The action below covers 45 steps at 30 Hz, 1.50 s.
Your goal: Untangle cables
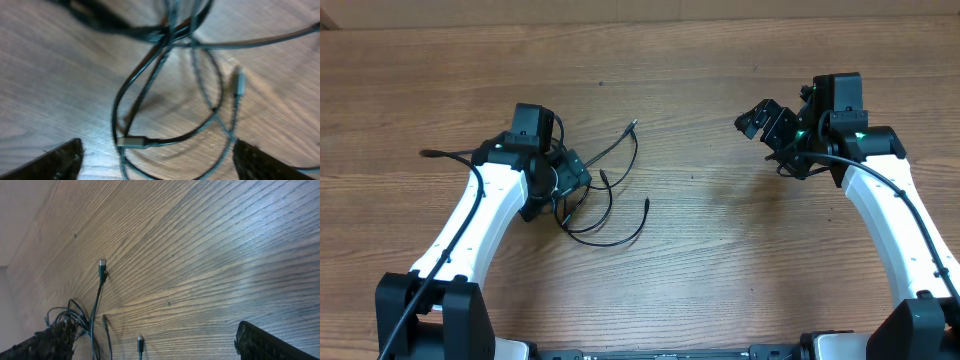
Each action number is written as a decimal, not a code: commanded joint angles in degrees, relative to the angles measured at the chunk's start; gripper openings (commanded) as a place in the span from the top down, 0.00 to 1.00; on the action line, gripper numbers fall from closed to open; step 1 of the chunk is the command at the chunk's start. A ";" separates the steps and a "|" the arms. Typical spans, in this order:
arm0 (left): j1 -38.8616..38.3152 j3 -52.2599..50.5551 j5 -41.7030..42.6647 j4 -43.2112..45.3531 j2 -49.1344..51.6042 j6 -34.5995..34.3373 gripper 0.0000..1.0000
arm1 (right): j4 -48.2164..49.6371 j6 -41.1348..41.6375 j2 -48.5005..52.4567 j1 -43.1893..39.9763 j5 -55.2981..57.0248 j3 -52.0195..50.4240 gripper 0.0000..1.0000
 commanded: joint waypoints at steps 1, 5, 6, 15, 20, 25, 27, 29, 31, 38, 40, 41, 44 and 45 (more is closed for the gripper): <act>0.24 -4.39 -2.67 -0.22 -0.74 -10.08 0.12 | 0.02 -0.87 -1.11 -0.11 0.81 0.92 0.00; 0.26 -8.85 -6.62 1.86 -0.74 -19.82 0.07 | -0.02 -0.85 -1.11 -0.11 0.81 0.92 0.00; 0.42 -9.64 -7.41 2.71 -0.74 -20.76 0.05 | 0.00 -0.85 -1.11 -0.11 0.81 0.92 0.00; 1.11 -10.78 -13.64 10.95 -0.76 -20.04 0.00 | -0.02 -0.85 -1.09 -0.11 0.81 0.92 0.00; 1.11 -10.78 -18.21 12.31 -0.74 -20.04 0.00 | -0.42 -0.85 -1.09 -0.11 0.81 0.92 0.00; 1.11 -10.82 -23.74 12.68 -0.74 -20.06 0.00 | -1.16 -0.85 -1.09 -0.11 0.81 0.90 0.00; 1.11 -10.82 -23.78 13.18 -0.70 -20.06 0.00 | -1.44 -0.85 -1.11 -0.11 0.81 0.87 0.00; 1.11 -10.82 -23.76 14.23 -0.44 -20.06 0.00 | -1.49 -0.85 -1.09 -0.11 0.81 0.66 0.00; 1.11 -10.82 -23.78 15.96 0.22 -20.04 0.00 | -1.44 -0.83 -1.09 -0.11 0.81 0.37 0.00; 1.07 -10.82 -23.30 21.88 5.62 -20.09 0.00 | -1.18 -0.83 -1.09 -0.11 0.81 -0.17 0.00; 1.07 -10.82 -23.30 22.82 6.97 -20.09 0.00 | -1.18 -0.85 -1.09 -0.11 0.83 -0.17 0.00; 1.07 -10.82 -23.30 23.39 7.76 -20.09 0.00 | -1.07 -0.85 -1.09 -0.11 0.83 -0.17 0.00; 1.07 -10.82 -23.30 24.59 9.84 -20.11 0.09 | -0.76 -0.85 -1.09 -0.11 0.83 -0.17 0.00; 1.07 -10.82 -23.26 25.00 10.47 -20.11 0.12 | -0.61 -0.85 -1.09 -0.11 0.83 -0.17 0.00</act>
